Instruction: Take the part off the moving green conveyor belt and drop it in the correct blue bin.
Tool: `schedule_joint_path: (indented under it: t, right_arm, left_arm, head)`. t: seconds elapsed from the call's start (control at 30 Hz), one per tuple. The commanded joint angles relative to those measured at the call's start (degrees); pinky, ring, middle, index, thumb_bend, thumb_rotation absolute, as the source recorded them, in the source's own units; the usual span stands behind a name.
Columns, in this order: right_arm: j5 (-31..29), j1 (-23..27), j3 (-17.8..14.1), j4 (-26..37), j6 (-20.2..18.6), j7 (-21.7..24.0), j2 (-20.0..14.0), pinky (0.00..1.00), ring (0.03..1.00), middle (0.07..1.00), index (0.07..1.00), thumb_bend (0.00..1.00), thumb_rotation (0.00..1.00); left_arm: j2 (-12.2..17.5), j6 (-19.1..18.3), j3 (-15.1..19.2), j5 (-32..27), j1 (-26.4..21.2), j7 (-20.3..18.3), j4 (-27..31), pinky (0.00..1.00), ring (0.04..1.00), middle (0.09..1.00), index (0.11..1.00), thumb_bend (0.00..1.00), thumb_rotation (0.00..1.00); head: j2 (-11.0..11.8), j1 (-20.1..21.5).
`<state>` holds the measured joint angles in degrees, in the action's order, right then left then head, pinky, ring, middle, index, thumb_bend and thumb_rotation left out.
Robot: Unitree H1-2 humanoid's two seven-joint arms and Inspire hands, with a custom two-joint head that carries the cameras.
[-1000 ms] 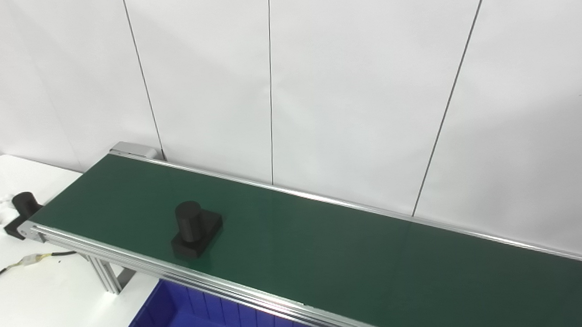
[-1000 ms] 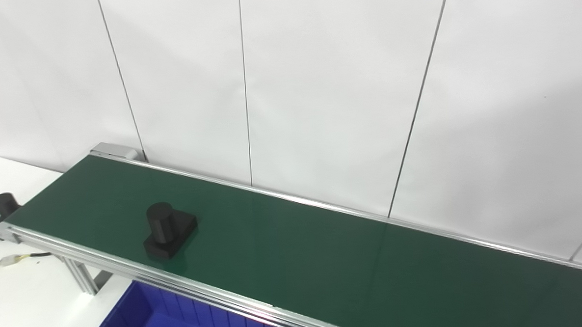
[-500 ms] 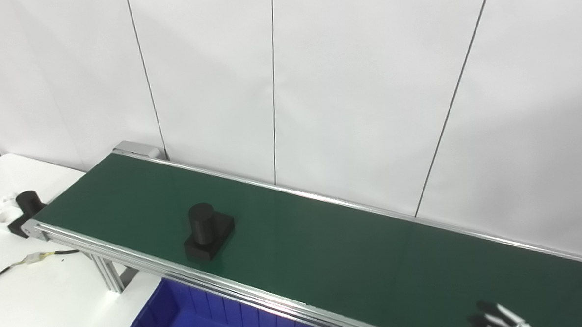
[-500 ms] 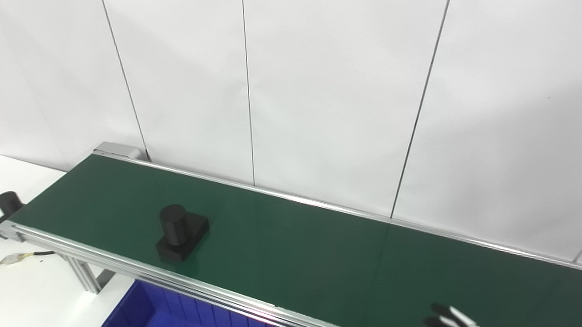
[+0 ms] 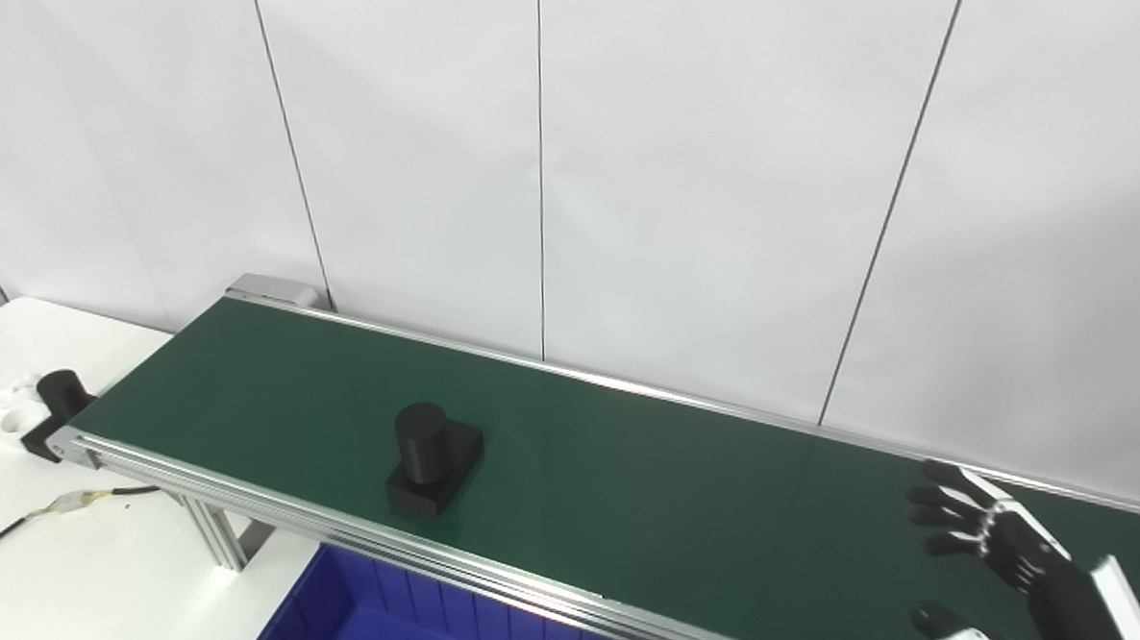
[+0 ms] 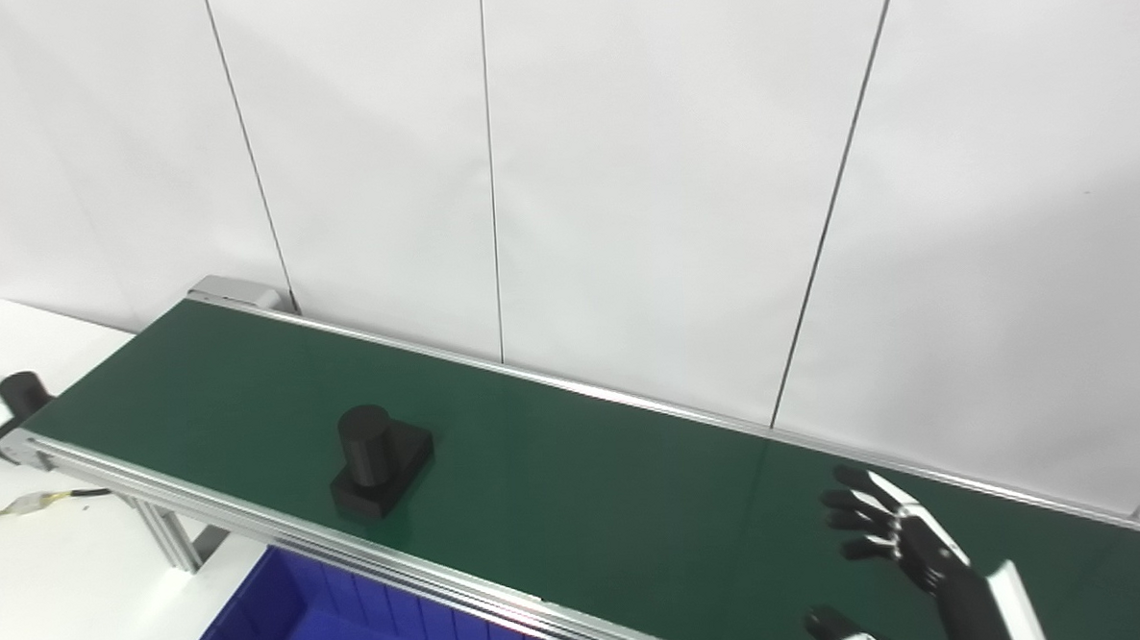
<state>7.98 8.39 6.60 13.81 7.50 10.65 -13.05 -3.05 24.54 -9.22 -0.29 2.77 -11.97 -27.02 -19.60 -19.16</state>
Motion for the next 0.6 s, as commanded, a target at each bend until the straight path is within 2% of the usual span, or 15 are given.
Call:
schedule_joint_path:
  t: [0.0, 0.07, 0.3, 0.57]
  right_arm:
    - [1.0, 2.6, 0.5, -0.4, -1.6, 0.4, 0.6, 0.65, 0.756, 0.786, 0.853, 0.68, 0.54]
    - [2.0, 3.9, 1.2, -1.7, -1.7, 0.3, 0.8, 0.66, 0.765, 0.792, 0.860, 0.69, 0.54]
    - [2.9, 9.1, 2.8, -8.2, -0.4, 0.3, 2.0, 0.75, 0.816, 0.825, 0.885, 0.65, 0.44]
    - [4.8, 14.3, 4.4, -17.5, 1.9, -0.9, 3.6, 0.77, 0.832, 0.842, 0.890, 0.64, 0.42]
  left_arm:
    - [-0.3, 2.3, -0.2, -0.3, -1.2, -0.1, 0.5, 0.74, 0.770, 0.794, 0.800, 1.00, 0.23]
    - [-0.2, 2.3, -0.1, -0.5, -1.2, -0.3, 0.6, 0.75, 0.775, 0.797, 0.800, 1.00, 0.22]
    - [0.0, 2.3, 0.3, -1.4, -1.1, -1.0, 0.9, 0.75, 0.771, 0.796, 0.800, 1.00, 0.21]
    - [0.5, 2.3, 0.5, -1.4, -0.8, -1.1, 1.5, 0.71, 0.755, 0.796, 0.802, 1.00, 0.20]
  head:
    - [-0.1, 0.2]
    - [-0.1, 0.4]
    - [-0.5, 1.1]
    - [-0.8, 1.8]
